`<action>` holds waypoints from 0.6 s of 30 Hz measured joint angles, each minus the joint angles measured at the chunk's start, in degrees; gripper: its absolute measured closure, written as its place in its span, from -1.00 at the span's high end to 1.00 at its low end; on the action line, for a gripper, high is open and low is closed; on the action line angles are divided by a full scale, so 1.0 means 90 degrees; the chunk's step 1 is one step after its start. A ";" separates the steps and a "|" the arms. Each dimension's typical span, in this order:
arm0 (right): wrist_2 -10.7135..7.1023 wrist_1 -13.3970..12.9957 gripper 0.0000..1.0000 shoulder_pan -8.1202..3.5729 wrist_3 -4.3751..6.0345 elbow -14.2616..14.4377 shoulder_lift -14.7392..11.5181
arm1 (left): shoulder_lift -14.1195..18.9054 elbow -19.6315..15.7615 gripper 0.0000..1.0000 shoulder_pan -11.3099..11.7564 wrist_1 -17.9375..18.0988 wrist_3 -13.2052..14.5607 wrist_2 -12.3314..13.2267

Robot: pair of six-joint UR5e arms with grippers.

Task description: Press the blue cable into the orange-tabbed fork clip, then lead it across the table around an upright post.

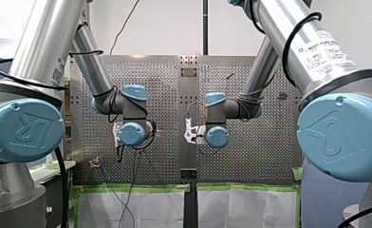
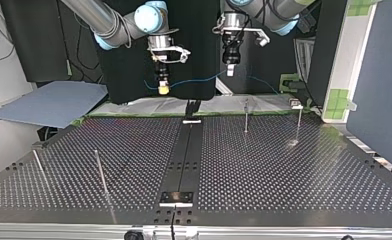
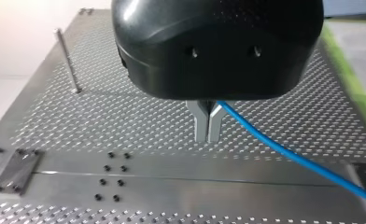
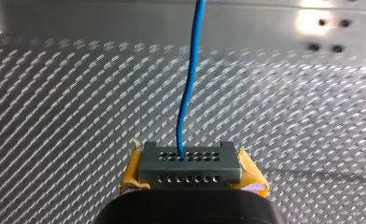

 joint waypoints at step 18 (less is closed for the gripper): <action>-0.0495 -0.0511 -1.00 -0.0037 0.0065 -0.0230 0.0644 | -0.1213 -0.0102 -1.00 0.0948 0.0864 -0.0044 0.0146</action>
